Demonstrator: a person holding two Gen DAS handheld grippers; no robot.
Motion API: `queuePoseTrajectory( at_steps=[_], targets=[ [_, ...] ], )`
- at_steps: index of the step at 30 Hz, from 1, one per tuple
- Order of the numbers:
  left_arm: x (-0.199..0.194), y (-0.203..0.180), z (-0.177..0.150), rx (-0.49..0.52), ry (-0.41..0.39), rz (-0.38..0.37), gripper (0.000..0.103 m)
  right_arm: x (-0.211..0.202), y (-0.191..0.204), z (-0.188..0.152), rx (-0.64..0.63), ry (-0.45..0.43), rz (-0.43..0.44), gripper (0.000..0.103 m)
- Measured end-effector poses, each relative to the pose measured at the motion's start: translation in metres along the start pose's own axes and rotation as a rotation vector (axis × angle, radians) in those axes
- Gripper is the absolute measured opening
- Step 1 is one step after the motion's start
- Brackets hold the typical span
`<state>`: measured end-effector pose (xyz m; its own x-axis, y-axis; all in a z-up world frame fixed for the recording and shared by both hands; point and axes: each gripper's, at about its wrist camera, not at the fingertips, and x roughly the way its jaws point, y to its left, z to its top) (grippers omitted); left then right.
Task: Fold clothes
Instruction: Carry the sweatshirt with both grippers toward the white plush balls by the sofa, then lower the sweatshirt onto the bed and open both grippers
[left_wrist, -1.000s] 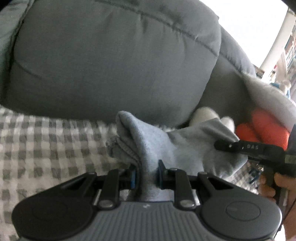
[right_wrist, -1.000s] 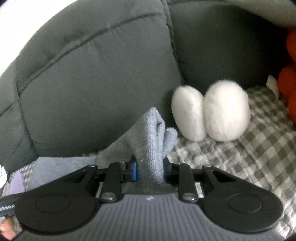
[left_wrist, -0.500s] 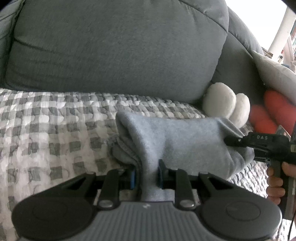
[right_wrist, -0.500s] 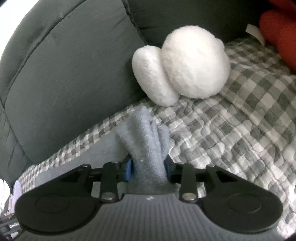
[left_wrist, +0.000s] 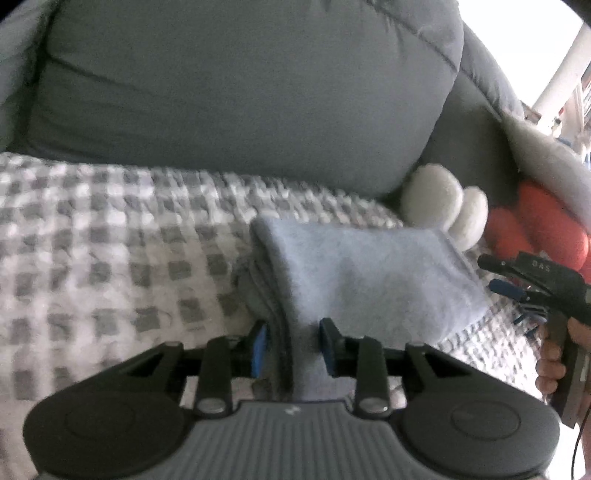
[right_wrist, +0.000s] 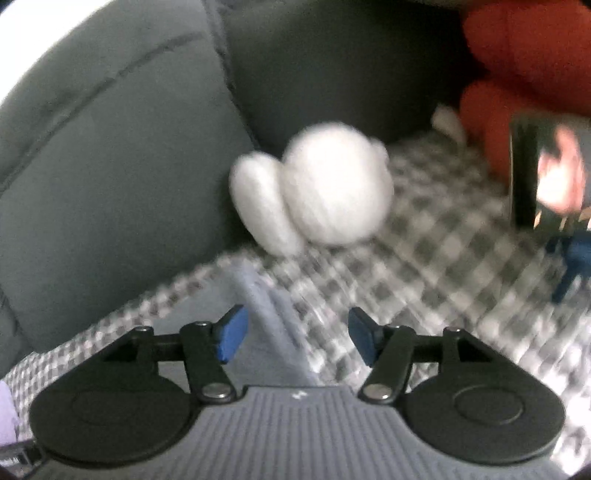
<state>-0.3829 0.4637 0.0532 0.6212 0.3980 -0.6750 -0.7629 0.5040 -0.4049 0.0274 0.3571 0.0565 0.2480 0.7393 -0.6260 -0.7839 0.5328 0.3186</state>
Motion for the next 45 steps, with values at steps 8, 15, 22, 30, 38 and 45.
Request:
queuePoseTrajectory(
  at_steps=[8, 15, 22, 30, 38, 45],
  targets=[
    [-0.011, -0.048, 0.026, 0.151, -0.14, -0.065, 0.031, 0.007, 0.075, 0.003, -0.179, 0.047, 0.094, 0.055],
    [0.055, -0.041, -0.003, 0.171, 0.022, 0.075, 0.03, 0.052, 0.061, -0.022, -0.128, 0.162, -0.003, 0.05],
    [0.049, -0.063, 0.002, 0.155, 0.016, 0.173, 0.029, 0.039, 0.066, -0.026, -0.185, 0.109, -0.018, 0.053],
    [-0.016, -0.078, -0.011, 0.125, 0.058, 0.236, 0.037, -0.032, 0.059, -0.022, -0.185, 0.197, -0.037, 0.071],
    [-0.035, -0.086, -0.035, 0.153, 0.042, 0.313, 0.062, -0.077, 0.043, -0.034, 0.019, 0.128, -0.082, 0.076],
    [-0.013, -0.08, -0.061, 0.159, 0.093, 0.363, 0.077, -0.054, 0.065, -0.078, -0.139, 0.188, -0.054, 0.079]
  ],
)
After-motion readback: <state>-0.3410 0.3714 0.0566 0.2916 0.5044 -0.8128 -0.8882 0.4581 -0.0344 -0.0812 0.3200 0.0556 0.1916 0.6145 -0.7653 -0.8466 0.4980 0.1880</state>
